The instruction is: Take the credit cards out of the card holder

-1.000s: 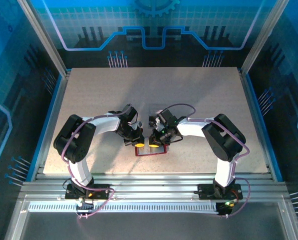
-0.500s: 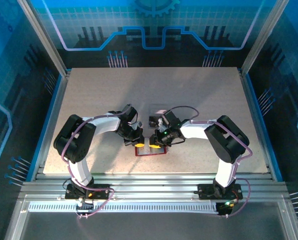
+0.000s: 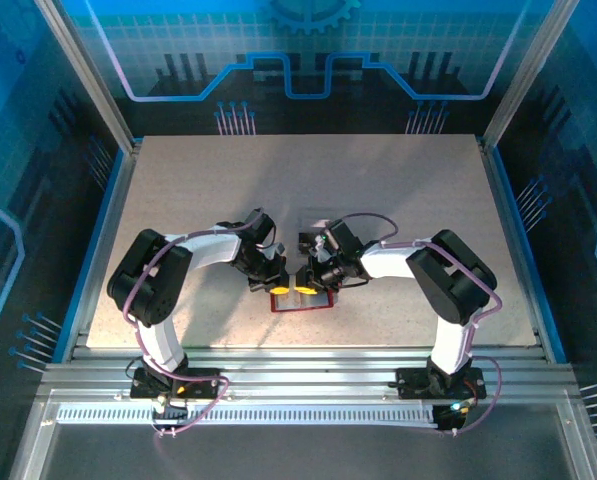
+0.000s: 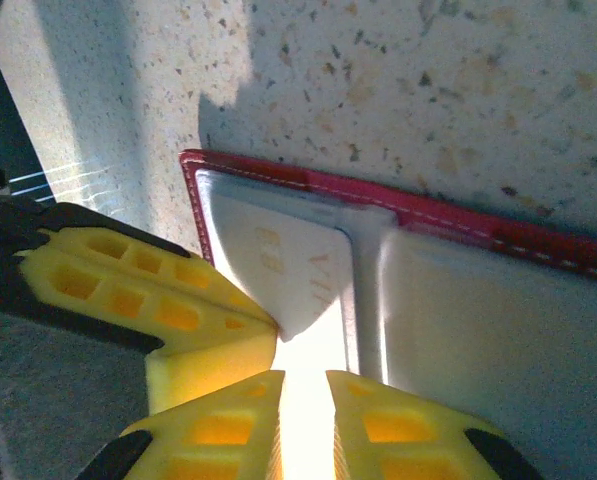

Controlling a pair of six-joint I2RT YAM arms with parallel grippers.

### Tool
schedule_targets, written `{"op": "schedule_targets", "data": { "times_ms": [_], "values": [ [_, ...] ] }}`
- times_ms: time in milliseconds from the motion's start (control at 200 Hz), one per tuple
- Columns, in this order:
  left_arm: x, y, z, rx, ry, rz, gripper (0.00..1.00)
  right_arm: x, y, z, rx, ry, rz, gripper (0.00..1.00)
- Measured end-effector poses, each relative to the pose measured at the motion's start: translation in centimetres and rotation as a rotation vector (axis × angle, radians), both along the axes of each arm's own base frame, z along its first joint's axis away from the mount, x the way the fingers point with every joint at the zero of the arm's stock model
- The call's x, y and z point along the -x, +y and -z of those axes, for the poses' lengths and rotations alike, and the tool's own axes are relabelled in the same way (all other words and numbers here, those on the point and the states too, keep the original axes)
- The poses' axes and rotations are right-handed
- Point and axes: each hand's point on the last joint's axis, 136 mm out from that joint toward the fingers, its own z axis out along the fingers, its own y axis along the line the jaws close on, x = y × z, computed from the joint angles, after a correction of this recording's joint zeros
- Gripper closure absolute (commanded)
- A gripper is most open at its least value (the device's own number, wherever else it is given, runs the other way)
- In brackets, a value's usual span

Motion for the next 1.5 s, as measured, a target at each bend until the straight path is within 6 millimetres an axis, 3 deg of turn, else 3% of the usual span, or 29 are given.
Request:
{"op": "schedule_targets", "data": {
  "times_ms": [635, 920, 1501],
  "values": [
    [0.0, 0.0, -0.1, 0.0, -0.001, 0.0, 1.0, 0.1, -1.0, 0.7, 0.099, -0.013, -0.041, 0.82],
    [0.0, 0.0, -1.8, 0.016, -0.032, -0.001, 1.0, 0.2, -1.2, 0.4, 0.113, -0.008, -0.039, 0.82],
    [0.1, 0.0, -1.9, 0.02, -0.03, -0.003, 1.0, 0.2, -0.8, -0.1, 0.091, -0.013, -0.04, 0.85]
  ]
}}
